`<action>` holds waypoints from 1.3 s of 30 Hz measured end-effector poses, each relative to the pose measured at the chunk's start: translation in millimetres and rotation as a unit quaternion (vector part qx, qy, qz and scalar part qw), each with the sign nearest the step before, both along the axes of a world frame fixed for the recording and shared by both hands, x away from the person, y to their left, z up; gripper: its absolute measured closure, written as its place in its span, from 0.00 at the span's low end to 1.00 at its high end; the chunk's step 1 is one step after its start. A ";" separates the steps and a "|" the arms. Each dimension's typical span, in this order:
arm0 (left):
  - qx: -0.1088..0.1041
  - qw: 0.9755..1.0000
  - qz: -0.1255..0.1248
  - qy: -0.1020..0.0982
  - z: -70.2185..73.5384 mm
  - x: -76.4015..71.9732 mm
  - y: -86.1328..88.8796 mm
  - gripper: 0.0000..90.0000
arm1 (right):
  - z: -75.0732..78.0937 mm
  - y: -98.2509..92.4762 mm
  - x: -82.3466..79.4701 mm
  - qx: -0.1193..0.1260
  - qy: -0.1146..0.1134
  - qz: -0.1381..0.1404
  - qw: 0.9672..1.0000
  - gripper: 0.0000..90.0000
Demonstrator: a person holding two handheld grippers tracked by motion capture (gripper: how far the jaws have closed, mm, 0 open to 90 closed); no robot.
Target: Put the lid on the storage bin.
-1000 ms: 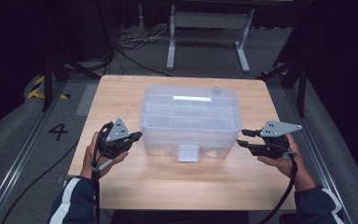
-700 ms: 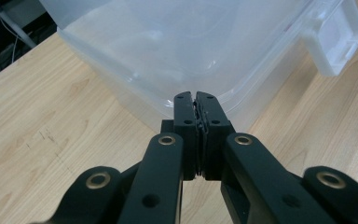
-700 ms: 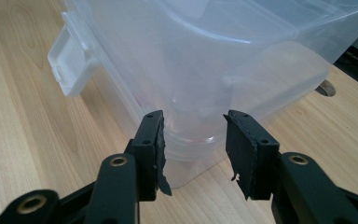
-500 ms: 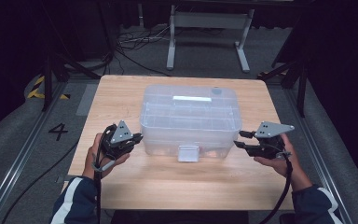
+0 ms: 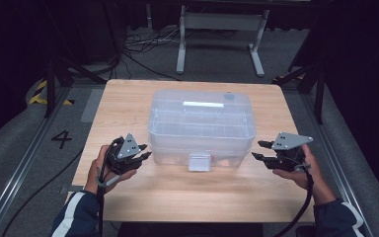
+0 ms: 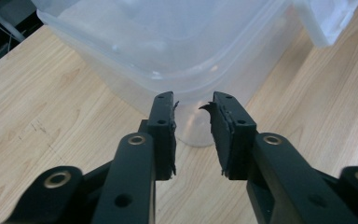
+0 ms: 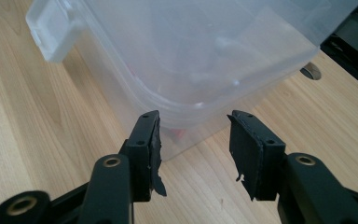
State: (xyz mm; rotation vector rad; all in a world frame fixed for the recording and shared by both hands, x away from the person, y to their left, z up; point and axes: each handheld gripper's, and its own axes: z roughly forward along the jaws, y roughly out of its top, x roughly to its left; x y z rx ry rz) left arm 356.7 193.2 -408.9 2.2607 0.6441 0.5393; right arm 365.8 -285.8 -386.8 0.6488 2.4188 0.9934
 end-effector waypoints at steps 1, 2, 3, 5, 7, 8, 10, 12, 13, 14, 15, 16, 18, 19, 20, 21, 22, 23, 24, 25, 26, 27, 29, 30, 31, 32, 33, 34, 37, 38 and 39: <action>0.004 1.000 0.000 0.001 -0.8 -0.6 0.7 0.75 | -0.4 -1.0 -0.7 -0.002 0.001 0.000 1.000 0.60; 0.008 1.000 0.001 0.002 -2.3 -1.4 1.9 0.74 | -0.6 -1.9 -1.0 -0.003 0.000 0.000 1.000 0.59; 0.014 1.000 0.003 0.003 -4.5 -2.4 3.6 0.72 | -1.1 -3.2 -1.5 -0.005 0.000 -0.002 1.000 0.59; 0.017 1.000 0.006 0.006 -6.5 -3.2 5.2 0.69 | -1.9 -4.4 -2.3 -0.009 0.000 -0.003 1.000 0.58; 0.026 1.000 0.011 0.007 -9.5 -4.1 7.8 0.68 | -3.9 -5.7 -3.3 -0.016 0.003 -0.003 1.000 0.58; 0.030 0.999 0.013 0.008 -11.0 -4.7 9.6 0.67 | -5.1 -6.1 -4.1 -0.022 0.004 -0.002 1.000 0.57; 0.038 0.999 0.020 0.011 -16.0 -6.4 14.7 0.65 | -8.8 -8.2 -6.4 -0.034 0.006 0.000 0.999 0.56; 0.043 0.999 0.022 0.012 -17.8 -6.9 16.3 0.63 | -9.9 -9.0 -7.2 -0.039 0.007 0.000 0.999 0.56; 0.054 0.998 0.024 0.017 -21.2 -7.9 20.0 0.62 | -12.3 -11.3 -8.4 -0.047 0.007 -0.003 0.999 0.55; 0.056 0.998 0.028 0.018 -23.5 -8.9 21.6 0.60 | -13.5 -12.5 -9.0 -0.051 0.008 -0.006 0.999 0.54; 0.056 0.998 0.028 0.018 -23.5 -8.9 21.6 0.59 | -14.9 -13.9 -9.6 -0.053 0.009 -0.008 0.999 0.54; 0.065 0.997 0.028 0.022 -27.5 -10.2 25.1 0.59 | -16.2 -15.6 -10.2 -0.055 0.008 -0.010 0.998 0.53; 0.070 0.997 0.029 0.027 -31.4 -11.6 28.4 0.57 | -19.3 -19.4 -11.0 -0.059 0.011 -0.014 0.998 0.52; 0.070 0.997 0.029 0.027 -31.4 -11.6 28.4 0.57 | -20.9 -21.5 -11.6 -0.063 0.012 -0.018 0.998 0.51; 0.077 0.996 0.033 0.029 -33.7 -12.7 30.4 0.57 | -20.9 -21.5 -11.6 -0.063 0.012 -0.018 0.998 0.51; 0.080 0.996 0.036 0.032 -36.1 -13.4 32.4 0.55 | -23.3 -24.0 -12.2 -0.067 0.012 -0.022 0.997 0.50; 0.082 0.995 0.036 0.034 -37.5 -13.6 33.7 0.54 | -25.5 -26.7 -12.7 -0.072 0.015 -0.024 0.997 0.49; 0.083 0.995 0.037 0.036 -39.3 -14.2 35.3 0.54 | -26.8 -28.1 -13.1 -0.073 0.015 -0.026 0.997 0.49; 0.084 0.995 0.036 0.038 -41.0 -14.6 36.9 0.53 | -28.5 -30.1 -13.6 -0.073 0.016 -0.027 0.997 0.48; 0.087 0.995 0.040 0.039 -43.1 -15.3 38.6 0.52 | -30.2 -32.0 -13.9 -0.072 0.016 -0.027 0.997 0.47; 0.089 0.994 0.041 0.041 -44.4 -15.5 40.1 0.49 | -32.1 -34.3 -14.5 -0.071 0.016 -0.028 0.997 0.46; 0.087 0.994 0.046 0.042 -46.7 -16.6 42.2 0.47 | -33.6 -36.1 -15.2 -0.071 0.014 -0.030 0.997 0.46; 0.087 0.994 0.048 0.044 -48.2 -16.8 43.7 0.42 | -36.2 -39.1 -16.1 -0.070 0.014 -0.033 0.997 0.45; 0.085 0.994 0.050 0.048 -49.7 -17.1 45.1 0.42 | -38.3 -41.6 -16.7 -0.068 0.015 -0.037 0.997 0.44; 0.089 0.994 0.050 0.050 -51.0 -17.4 47.2 0.39 | -40.9 -44.7 -17.4 -0.065 0.016 -0.039 0.997 0.43; 0.085 0.994 0.052 0.053 -52.0 -17.7 49.2 0.38 | -44.3 -49.0 -18.4 -0.062 0.016 -0.043 0.997 0.42; 0.071 0.994 0.057 0.058 -53.6 -17.7 52.3 0.37 | -47.0 -53.0 -19.2 -0.056 0.019 -0.047 0.997 0.41; 0.068 0.994 0.056 0.061 -54.4 -17.8 54.6 0.33 | -51.2 -59.1 -21.0 -0.040 0.026 -0.056 0.997 0.41; 0.063 0.994 0.057 0.071 -58.1 -19.2 59.2 0.30 | -57.8 -69.1 -23.8 -0.025 0.032 -0.069 0.997 0.39; 0.060 0.994 0.061 0.073 -60.2 -20.1 61.3 0.29 | -61.4 -74.0 -25.4 -0.015 0.037 -0.077 0.996 0.39; 0.058 0.993 0.062 0.076 -61.6 -20.3 62.8 0.28 | -65.1 -79.3 -26.3 -0.003 0.044 -0.084 0.995 0.38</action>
